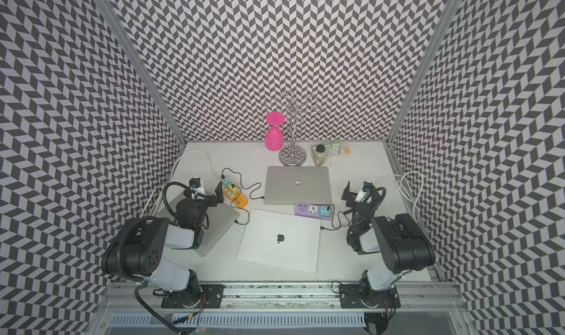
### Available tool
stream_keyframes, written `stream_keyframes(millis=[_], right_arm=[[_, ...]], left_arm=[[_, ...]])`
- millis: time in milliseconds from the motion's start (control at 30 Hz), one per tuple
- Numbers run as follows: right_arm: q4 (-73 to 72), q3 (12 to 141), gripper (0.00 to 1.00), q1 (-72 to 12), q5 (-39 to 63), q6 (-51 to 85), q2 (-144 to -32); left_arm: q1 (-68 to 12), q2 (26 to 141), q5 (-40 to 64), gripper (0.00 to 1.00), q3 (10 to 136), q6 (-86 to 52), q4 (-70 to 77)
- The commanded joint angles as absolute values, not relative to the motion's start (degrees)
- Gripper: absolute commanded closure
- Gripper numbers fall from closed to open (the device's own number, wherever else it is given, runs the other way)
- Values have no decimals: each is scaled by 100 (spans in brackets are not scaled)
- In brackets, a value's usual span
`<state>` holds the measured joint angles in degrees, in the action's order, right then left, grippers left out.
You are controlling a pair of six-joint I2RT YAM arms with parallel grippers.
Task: Unplug the laptop charger
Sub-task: Remove the charging cable from the laptop.
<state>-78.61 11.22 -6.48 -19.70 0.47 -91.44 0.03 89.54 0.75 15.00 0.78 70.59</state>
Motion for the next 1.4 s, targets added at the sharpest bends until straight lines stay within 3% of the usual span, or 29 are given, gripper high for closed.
stream_keyframes(millis=[0, 867, 1033, 1200, 1367], right_arm=[[-8130, 1130, 1, -639, -1969, 45, -9053], [-8114, 1134, 1, -629, -1960, 49, -9053], [-8082, 1116, 1, -420, -1544, 167, -8991], [-7235, 1088, 1, -431, -1800, 213, -7963], [-5555, 1197, 1, -453, -2071, 696, -6247]], left_arm=[[-18, 8947, 62, 0, 1512, 88, 7174], [88, 8948, 289, 0, 1511, 33, 7185], [4, 8906, 257, 0, 1512, 134, 7191], [-783, 7723, -986, 0, 1960, 456, 5328], [-1183, 6208, -1294, 0, 2214, 140, 3655]])
